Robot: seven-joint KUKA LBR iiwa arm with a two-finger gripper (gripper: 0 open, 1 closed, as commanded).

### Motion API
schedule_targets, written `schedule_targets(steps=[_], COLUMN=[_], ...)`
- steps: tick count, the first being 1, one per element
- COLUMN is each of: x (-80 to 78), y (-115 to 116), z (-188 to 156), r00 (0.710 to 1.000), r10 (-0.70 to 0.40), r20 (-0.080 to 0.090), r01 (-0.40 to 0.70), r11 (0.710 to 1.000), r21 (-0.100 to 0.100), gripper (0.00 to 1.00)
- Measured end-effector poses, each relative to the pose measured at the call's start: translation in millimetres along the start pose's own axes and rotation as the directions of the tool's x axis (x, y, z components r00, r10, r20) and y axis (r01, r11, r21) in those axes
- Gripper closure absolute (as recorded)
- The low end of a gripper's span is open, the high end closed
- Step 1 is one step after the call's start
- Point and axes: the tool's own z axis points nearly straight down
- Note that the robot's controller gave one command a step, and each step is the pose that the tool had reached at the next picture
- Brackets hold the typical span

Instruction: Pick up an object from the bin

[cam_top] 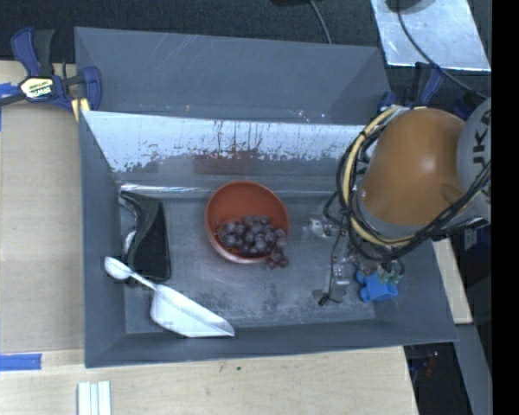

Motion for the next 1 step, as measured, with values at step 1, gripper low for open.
schedule_targets(steps=[1], x=[-1.8], y=[0.0], z=[-4.4], r00=[1.0], r10=[-0.001], r20=[0.009], r01=[0.001], r11=[1.0], r21=[0.0], gripper=[0.0])
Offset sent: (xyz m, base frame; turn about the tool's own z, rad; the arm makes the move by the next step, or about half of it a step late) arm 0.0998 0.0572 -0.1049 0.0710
